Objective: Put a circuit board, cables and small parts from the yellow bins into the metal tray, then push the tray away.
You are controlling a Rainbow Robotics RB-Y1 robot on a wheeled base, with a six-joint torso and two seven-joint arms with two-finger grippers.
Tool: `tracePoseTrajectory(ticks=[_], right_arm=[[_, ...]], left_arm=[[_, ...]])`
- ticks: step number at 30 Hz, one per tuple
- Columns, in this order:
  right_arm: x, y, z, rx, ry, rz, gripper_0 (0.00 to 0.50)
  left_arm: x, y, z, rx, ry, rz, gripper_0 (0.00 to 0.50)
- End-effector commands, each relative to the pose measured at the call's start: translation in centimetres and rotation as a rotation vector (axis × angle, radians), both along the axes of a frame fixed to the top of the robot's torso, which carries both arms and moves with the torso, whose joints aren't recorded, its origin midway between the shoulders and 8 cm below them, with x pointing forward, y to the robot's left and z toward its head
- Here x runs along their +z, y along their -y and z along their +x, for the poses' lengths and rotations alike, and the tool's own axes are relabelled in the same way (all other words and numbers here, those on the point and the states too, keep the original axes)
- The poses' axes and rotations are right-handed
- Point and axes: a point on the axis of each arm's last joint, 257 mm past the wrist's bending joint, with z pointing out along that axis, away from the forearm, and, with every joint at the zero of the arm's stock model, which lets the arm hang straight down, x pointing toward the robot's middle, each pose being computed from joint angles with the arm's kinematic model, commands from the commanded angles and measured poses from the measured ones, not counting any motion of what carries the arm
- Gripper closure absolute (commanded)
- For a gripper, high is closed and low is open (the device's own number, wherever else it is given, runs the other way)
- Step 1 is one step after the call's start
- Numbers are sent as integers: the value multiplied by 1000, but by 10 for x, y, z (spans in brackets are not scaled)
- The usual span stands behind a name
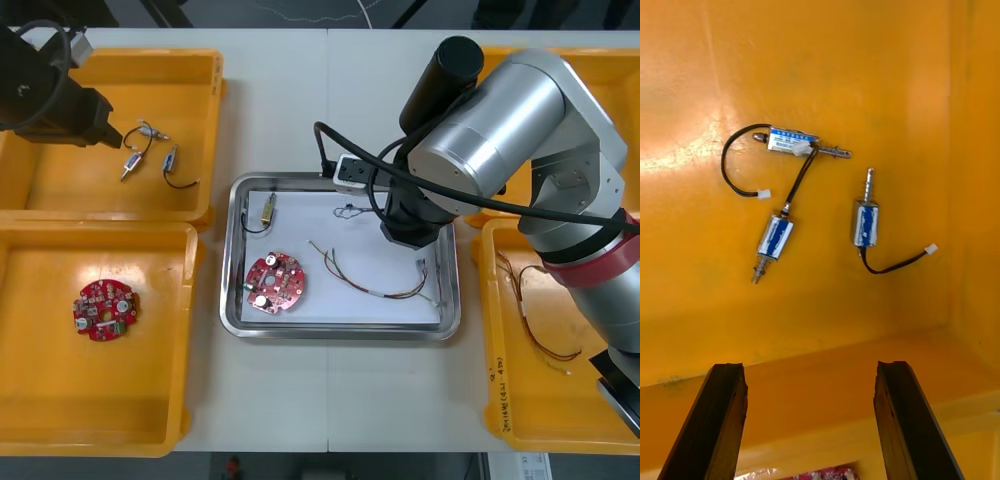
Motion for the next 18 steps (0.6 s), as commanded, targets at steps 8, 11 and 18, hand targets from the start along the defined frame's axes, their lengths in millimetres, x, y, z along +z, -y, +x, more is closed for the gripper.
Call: tracePoseTrajectory(ticks=[8,11,18], right_arm=[[-36,-4,18,90,17,-34,500],[-41,-2,19,97,21,-48,500],[-46,7,19,98,16,-70,498]], left_arm=[[16,-24,42,-106,143,112,0],[6,-17,53,-105,166,114,0],[-13,-5,68,-108,190,109,0]])
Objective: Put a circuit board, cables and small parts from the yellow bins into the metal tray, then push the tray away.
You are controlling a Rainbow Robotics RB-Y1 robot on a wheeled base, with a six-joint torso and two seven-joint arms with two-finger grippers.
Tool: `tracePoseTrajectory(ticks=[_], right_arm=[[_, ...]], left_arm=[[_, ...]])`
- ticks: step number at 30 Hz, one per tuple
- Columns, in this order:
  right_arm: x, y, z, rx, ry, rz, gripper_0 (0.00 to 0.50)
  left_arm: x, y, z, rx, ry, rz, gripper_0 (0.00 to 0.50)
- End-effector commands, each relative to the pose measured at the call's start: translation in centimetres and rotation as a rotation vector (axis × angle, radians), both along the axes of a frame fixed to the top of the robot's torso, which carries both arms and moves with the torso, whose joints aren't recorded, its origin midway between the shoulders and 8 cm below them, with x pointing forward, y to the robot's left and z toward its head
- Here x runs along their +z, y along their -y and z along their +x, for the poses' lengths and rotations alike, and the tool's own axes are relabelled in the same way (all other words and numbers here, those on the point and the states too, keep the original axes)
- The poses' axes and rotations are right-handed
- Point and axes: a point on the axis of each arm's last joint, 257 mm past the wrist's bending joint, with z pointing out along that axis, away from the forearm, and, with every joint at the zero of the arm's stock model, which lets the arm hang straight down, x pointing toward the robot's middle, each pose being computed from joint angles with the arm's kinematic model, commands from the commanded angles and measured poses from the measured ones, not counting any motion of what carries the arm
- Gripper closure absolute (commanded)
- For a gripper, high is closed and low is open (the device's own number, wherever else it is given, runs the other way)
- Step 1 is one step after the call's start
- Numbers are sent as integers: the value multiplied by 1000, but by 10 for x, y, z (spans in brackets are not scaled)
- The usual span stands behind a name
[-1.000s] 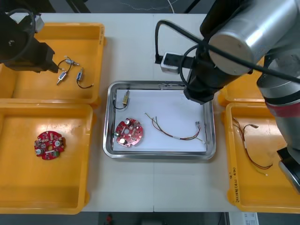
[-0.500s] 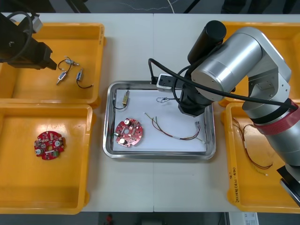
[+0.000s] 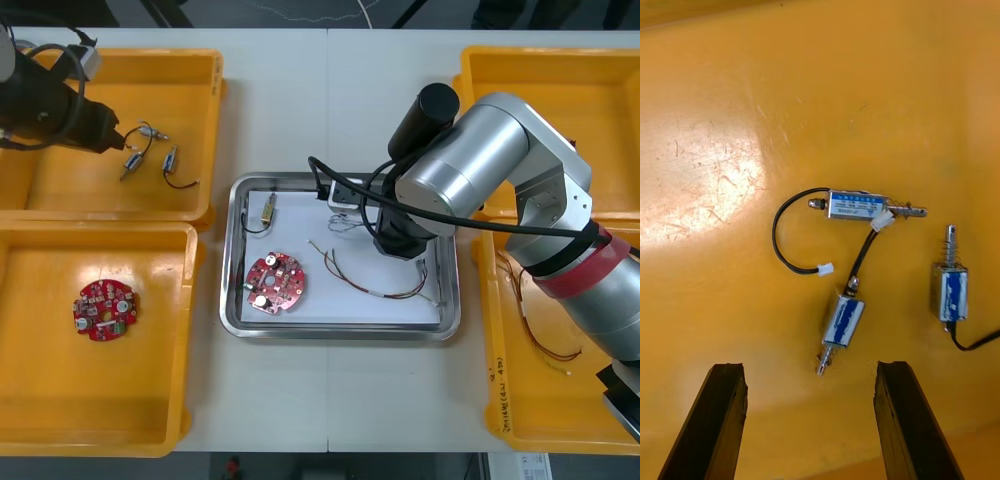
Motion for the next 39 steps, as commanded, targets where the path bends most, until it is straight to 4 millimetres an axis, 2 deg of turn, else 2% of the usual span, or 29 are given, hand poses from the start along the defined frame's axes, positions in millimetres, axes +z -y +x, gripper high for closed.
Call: tracePoseTrajectory(ticks=[1,2,3,4,5,6,7,14,26,35,39], right_arm=[[-3,15,3,33,20,-55,442],[-2,17,4,32,23,-58,388],[-1,19,5,30,28,-65,388],[-1,19,6,30,31,-68,142],[1,23,8,31,41,-76,44],[1,23,8,31,41,-76,44],[1,25,10,31,47,-84,0],[12,33,16,17,56,-71,0],[25,35,0,11,37,-88,0],[69,41,-29,-34,17,-51,0],[99,36,-27,-53,64,43,0]], left_arm=[[18,22,21,-40,65,20,0],[17,22,21,-39,66,20,0],[14,25,23,-40,66,15,0],[13,26,23,-41,68,14,0],[10,30,26,-42,71,4,0],[10,30,26,-42,71,4,0],[6,36,29,-46,78,0,0],[-6,41,36,-47,91,7,0],[-28,41,39,-41,79,11,0],[-49,36,35,-42,73,17,0],[-54,32,33,-45,67,26,0]])
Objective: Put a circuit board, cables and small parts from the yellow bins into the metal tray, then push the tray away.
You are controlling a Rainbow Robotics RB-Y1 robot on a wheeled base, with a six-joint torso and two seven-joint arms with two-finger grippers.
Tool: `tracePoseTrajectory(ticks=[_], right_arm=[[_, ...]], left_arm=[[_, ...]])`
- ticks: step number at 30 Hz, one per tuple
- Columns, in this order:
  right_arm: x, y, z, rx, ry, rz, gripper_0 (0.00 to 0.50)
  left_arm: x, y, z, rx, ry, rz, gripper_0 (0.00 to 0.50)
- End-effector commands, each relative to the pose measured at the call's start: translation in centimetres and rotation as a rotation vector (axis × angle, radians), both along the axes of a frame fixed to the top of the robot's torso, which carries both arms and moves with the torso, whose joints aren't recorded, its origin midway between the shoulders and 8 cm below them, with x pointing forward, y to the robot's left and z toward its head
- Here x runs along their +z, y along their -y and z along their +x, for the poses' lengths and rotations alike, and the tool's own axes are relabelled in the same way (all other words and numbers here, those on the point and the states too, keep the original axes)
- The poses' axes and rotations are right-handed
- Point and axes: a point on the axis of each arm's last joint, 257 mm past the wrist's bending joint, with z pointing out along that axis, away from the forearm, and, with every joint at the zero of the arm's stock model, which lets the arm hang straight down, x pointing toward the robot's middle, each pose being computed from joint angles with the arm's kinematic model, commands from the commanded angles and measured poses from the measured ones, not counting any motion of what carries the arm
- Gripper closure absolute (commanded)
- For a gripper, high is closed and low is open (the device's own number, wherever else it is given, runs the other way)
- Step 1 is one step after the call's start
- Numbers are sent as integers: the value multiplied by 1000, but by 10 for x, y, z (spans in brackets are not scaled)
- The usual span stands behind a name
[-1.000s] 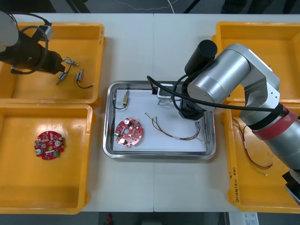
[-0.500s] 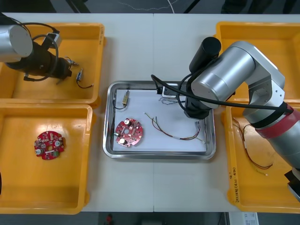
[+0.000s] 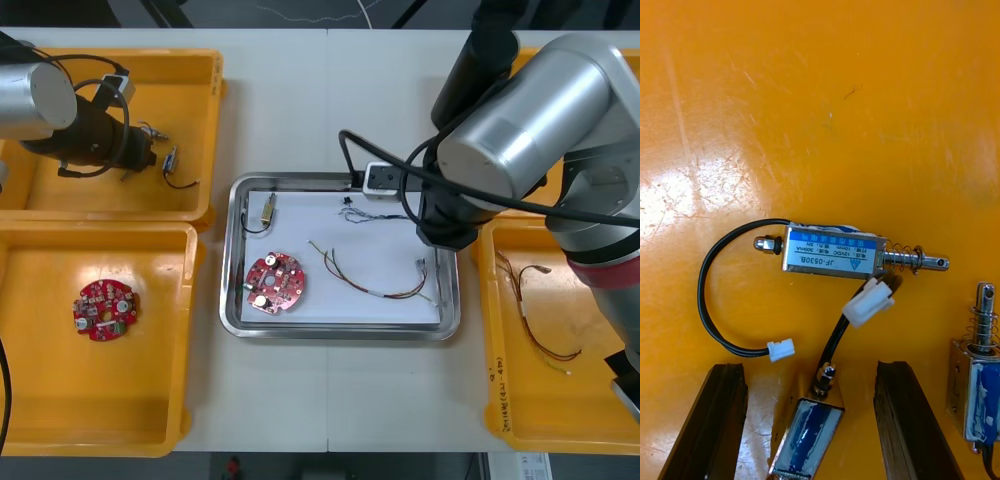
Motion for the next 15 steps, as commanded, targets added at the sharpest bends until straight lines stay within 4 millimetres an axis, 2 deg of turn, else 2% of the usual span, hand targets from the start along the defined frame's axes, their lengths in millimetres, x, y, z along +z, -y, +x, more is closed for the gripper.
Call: tracePoseTrajectory(ticks=[1,7,12,15], right_arm=[[48,-13,5,-13,95,156,0],[87,2,10,-68,170,278,0],[93,25,6,-176,151,408,0],[92,52,2,-282,129,477,0]], left_arm=[[-2,11,3,-74,18,54,0],[-2,11,3,-77,17,51,0],[-4,10,-1,-77,2,48,0],[-6,8,-3,-75,-6,50,0]])
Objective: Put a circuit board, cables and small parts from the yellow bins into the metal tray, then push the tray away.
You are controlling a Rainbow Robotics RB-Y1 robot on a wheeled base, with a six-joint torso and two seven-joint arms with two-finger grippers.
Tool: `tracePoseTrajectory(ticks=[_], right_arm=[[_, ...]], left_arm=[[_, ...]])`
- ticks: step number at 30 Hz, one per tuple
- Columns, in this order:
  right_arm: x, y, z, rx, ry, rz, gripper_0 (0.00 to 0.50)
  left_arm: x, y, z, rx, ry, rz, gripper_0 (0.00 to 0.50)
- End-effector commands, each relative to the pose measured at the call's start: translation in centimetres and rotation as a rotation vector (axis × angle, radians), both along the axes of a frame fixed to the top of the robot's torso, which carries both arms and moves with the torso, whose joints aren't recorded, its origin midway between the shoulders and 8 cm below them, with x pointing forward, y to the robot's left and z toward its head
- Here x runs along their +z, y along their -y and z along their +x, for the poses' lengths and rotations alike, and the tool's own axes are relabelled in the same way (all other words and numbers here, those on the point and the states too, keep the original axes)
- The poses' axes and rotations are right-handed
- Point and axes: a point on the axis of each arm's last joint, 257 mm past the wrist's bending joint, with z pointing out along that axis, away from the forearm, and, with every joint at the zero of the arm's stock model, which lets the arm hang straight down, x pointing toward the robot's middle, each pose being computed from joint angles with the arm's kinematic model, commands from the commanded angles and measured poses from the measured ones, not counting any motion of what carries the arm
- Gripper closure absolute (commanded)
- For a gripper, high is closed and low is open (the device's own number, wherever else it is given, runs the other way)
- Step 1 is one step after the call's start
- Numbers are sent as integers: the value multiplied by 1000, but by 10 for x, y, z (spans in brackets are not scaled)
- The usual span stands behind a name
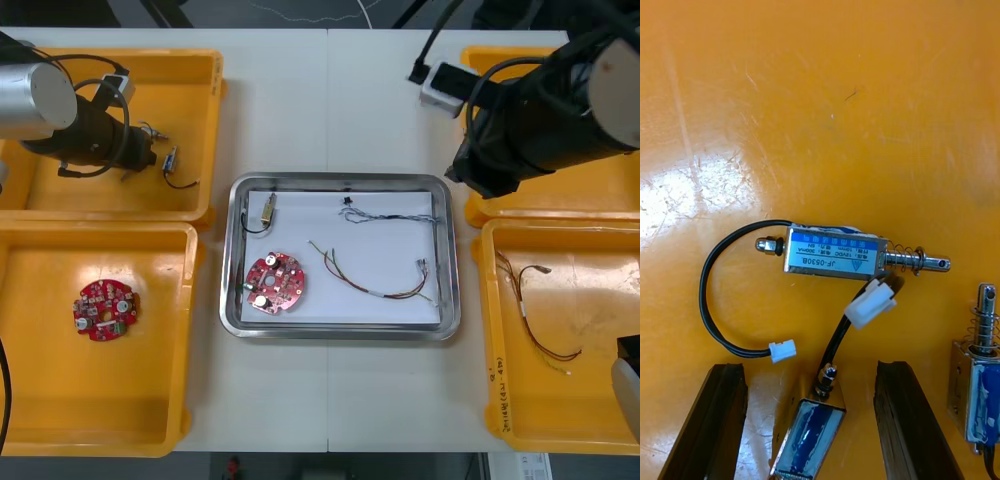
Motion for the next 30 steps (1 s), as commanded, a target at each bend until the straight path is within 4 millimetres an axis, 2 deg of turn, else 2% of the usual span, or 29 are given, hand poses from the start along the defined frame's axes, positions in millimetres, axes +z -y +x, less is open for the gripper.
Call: tracePoseTrajectory(ticks=[1,7,18,30], right_arm=[[6,38,-7,-141,-18,114,0],[2,92,-14,-346,-65,211,0],[-17,155,-46,-647,-184,409,0],[-41,224,-76,-870,-209,420,0]], left_arm=[[-4,8,-2,-77,-6,50,0],[-6,8,-7,-80,-25,37,0],[-5,8,-9,-97,-28,40,0],[-15,-9,-16,-99,-43,73,0]])
